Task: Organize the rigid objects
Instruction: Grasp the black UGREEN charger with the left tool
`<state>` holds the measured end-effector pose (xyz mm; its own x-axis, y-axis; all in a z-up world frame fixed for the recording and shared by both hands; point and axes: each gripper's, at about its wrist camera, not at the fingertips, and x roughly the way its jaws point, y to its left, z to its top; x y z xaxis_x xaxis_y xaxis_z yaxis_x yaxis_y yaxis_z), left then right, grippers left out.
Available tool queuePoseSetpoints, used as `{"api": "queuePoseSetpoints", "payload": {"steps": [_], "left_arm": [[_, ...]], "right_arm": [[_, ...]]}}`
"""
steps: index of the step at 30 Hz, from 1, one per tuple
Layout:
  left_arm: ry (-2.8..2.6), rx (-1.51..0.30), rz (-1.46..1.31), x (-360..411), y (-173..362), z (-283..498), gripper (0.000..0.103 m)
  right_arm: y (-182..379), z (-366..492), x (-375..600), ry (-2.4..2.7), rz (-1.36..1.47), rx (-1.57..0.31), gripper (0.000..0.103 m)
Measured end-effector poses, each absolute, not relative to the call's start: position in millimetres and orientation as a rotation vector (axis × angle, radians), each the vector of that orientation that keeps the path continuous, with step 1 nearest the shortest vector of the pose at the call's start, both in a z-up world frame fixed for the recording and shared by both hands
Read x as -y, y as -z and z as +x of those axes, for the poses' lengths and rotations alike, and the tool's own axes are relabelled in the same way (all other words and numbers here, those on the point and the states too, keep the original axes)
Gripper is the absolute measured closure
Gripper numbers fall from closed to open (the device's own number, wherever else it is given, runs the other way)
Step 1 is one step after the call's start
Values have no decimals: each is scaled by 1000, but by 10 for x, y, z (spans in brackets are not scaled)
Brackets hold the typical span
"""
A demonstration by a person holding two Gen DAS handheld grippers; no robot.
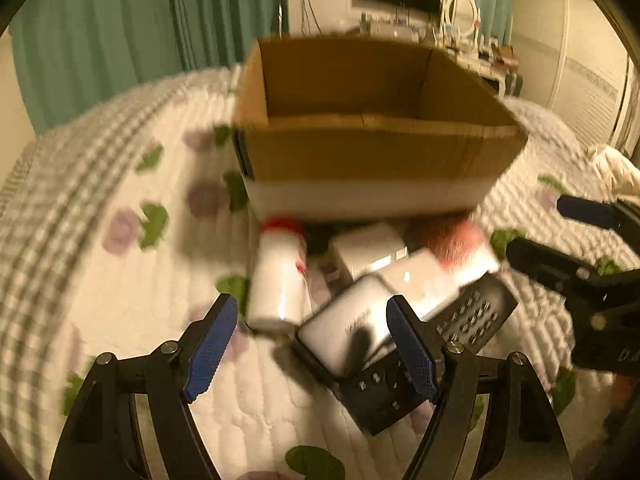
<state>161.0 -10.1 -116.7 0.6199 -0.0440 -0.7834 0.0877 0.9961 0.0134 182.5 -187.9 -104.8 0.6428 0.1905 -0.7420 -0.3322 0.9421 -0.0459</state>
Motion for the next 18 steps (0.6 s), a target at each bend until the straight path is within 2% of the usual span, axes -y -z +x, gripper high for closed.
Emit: {"api": "queuePoseSetpoints", "payload": {"steps": [5, 7, 13, 18], "left_arm": [[125, -953, 110, 240, 1364, 1618, 26], [130, -969, 143, 310, 1423, 1611, 37], [150, -982, 148, 313, 1376, 1518, 45], [170, -992, 133, 290, 1358, 1542, 46]], "right_arm": [[1082, 1829, 1966, -270, -150, -819, 11], [1075, 1840, 1968, -262, -143, -824, 11], [1056, 1868, 1998, -238, -125, -836, 11], [1066, 1870, 2009, -232, -122, -840, 11]]}}
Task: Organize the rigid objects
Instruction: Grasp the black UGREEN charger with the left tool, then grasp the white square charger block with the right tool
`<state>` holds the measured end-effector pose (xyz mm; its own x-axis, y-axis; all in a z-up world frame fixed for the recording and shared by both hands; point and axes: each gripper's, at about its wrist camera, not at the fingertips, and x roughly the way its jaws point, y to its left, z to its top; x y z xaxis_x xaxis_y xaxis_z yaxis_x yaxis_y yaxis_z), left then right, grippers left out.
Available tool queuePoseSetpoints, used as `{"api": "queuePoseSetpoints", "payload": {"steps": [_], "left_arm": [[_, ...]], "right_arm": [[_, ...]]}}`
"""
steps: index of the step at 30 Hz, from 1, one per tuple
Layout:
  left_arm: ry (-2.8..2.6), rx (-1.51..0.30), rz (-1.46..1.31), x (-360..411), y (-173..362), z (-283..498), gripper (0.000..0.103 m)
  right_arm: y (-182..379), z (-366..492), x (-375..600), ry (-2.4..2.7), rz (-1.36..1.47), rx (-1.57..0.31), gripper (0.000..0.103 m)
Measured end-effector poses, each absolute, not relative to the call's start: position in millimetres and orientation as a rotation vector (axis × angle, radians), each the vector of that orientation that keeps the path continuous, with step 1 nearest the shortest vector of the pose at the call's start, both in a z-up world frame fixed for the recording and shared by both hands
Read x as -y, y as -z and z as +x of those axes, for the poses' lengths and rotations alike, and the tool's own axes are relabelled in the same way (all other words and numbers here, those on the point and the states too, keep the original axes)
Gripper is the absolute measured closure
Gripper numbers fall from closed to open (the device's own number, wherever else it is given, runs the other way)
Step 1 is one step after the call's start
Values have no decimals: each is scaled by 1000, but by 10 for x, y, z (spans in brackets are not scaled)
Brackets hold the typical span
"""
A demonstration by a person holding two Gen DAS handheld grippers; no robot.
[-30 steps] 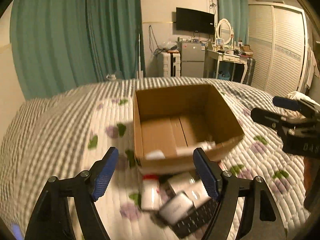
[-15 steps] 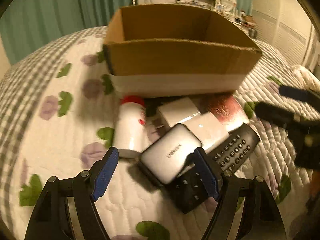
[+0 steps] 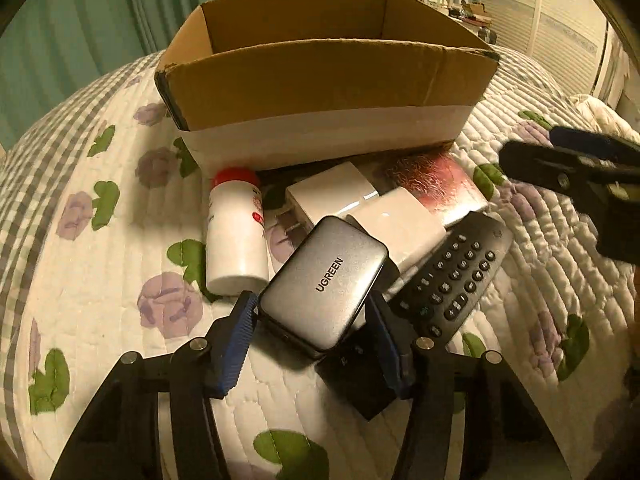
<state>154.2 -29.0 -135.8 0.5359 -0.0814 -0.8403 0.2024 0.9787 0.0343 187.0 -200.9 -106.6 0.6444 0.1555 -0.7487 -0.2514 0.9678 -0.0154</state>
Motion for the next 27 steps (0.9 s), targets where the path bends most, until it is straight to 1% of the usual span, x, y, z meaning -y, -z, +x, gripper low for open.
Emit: {"api": "queuePoseSetpoints", "payload": {"steps": [2, 6, 9, 11, 13, 18, 27], "left_arm": [[182, -992, 102, 215, 1376, 1617, 46], [188, -995, 98, 261, 1502, 1757, 38], [181, -989, 104, 278, 1528, 1771, 39], [187, -983, 85, 250, 1503, 1751, 41], [186, -970, 74, 226, 1460, 1703, 48], [196, -918, 45, 180, 1287, 1495, 60], [134, -815, 3, -3, 1001, 1338, 61]], "right_arm": [[1092, 1884, 1999, -228, -128, -851, 11], [1129, 1894, 1976, -221, -141, -864, 11], [1128, 1880, 1972, -217, -147, -860, 11], [1132, 1872, 1972, -214, -149, -858, 11], [1143, 1868, 1967, -211, -152, -858, 11], [1160, 1848, 1941, -227, -161, -858, 11], [1269, 1885, 1649, -355, -193, -911, 11]]}}
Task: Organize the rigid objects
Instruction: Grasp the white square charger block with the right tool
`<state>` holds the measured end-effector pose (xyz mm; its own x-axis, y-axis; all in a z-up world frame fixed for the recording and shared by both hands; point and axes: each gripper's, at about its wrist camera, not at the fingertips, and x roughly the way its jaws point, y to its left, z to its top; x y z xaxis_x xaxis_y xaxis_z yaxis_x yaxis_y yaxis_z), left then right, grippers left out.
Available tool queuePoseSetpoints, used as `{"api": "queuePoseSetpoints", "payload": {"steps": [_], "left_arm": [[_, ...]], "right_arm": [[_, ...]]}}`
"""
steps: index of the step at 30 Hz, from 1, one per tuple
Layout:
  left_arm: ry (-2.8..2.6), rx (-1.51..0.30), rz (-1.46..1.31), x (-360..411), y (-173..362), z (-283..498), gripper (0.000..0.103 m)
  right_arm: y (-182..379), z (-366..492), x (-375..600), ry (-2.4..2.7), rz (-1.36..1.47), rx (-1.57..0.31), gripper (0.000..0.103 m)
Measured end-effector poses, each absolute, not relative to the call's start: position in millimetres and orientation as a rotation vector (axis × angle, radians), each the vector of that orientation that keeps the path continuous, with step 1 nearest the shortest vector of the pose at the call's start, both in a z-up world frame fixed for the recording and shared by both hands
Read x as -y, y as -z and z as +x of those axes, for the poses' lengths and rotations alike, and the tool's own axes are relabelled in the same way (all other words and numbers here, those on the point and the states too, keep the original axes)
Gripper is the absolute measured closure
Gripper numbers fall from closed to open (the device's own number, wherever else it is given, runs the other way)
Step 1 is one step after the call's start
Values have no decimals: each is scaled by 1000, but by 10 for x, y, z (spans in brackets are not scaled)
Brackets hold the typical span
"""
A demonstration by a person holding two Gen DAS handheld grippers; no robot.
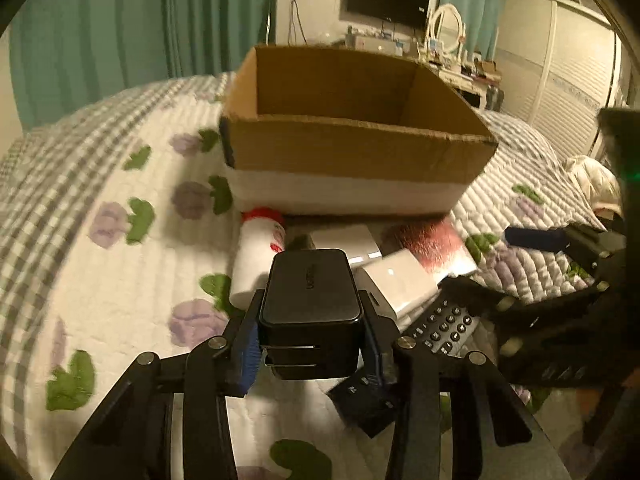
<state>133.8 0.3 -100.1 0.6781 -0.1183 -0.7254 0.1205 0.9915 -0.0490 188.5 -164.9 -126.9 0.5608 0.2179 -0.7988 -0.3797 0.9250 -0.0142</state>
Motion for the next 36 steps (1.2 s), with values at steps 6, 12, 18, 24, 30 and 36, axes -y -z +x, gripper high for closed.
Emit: {"api": "queuePoseSetpoints", "payload": {"steps": [6, 12, 18, 24, 30, 36], "left_arm": [[68, -769, 6, -137, 926, 1382, 61], [49, -766, 17, -166, 962, 1391, 61], [45, -767, 7, -187, 980, 1372, 61], [45, -783, 19, -149, 946, 1366, 61], [56, -765, 1, -122, 721, 1346, 61], [59, -720, -9, -103, 404, 1312, 61]], "right_arm": [[1487, 1990, 1375, -424, -233, -994, 22], [1649, 2091, 1197, -435, -263, -1025, 51], [1640, 2104, 1175, -420, -212, -989, 52], [1482, 2062, 1351, -434, -150, -939, 53], [1254, 1932, 1438, -457, -80, -895, 53], [977, 1930, 1538, -542, 54, -862, 53]]}}
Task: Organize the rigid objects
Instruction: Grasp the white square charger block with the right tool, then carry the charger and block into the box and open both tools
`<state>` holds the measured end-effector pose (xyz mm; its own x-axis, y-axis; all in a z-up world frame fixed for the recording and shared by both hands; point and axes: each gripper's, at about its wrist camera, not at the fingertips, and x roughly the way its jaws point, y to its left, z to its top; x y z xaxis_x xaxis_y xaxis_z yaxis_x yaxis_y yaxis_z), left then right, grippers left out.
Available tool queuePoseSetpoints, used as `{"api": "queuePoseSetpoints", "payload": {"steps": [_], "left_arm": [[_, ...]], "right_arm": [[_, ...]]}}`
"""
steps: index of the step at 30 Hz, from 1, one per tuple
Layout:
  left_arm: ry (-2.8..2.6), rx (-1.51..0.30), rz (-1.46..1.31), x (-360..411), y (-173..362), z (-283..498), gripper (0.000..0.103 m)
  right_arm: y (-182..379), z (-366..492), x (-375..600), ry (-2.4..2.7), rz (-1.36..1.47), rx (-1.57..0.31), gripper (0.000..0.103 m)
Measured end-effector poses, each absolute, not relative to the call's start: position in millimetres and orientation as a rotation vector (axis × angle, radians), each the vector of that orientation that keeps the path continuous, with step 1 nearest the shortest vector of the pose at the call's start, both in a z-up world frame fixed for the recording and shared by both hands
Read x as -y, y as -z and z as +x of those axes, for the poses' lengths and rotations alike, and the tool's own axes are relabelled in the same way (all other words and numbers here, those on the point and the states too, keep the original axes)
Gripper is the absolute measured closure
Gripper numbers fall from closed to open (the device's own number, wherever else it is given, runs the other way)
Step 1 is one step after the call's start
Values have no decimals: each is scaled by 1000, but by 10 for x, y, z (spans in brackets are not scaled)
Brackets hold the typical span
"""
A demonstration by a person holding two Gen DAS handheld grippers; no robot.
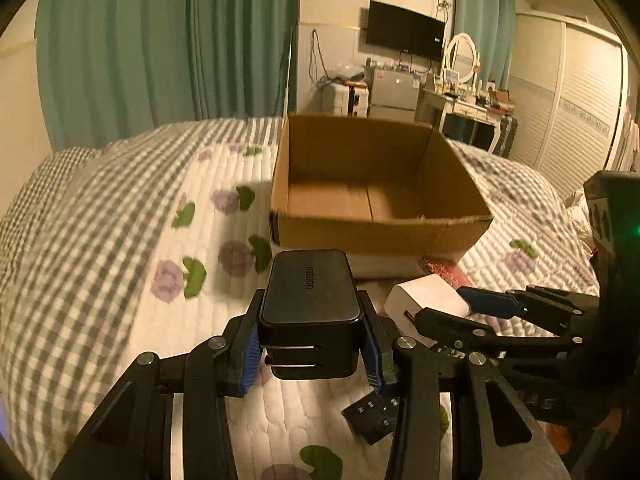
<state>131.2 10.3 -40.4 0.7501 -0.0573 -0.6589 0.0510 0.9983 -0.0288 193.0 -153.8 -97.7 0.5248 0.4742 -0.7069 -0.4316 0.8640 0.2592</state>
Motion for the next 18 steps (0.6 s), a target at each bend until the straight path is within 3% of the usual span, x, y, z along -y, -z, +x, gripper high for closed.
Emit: {"api": "queuePoseSetpoints", "payload": {"steps": [7, 15, 16, 18], "left_arm": [[39, -702, -6, -88, 223, 1367, 61], [41, -745, -9, -70, 374, 1377, 61], [43, -750, -11, -70, 399, 1378, 61], [48, -761, -17, -73, 450, 1386, 61]], "right_arm": [[850, 1900, 1732, -611, 148, -867, 53], [1437, 1836, 1584, -553, -58, -999, 52], [1437, 1832, 1561, -551, -74, -1000, 50], [1437, 1821, 1553, -584, -49, -1009, 35]]}}
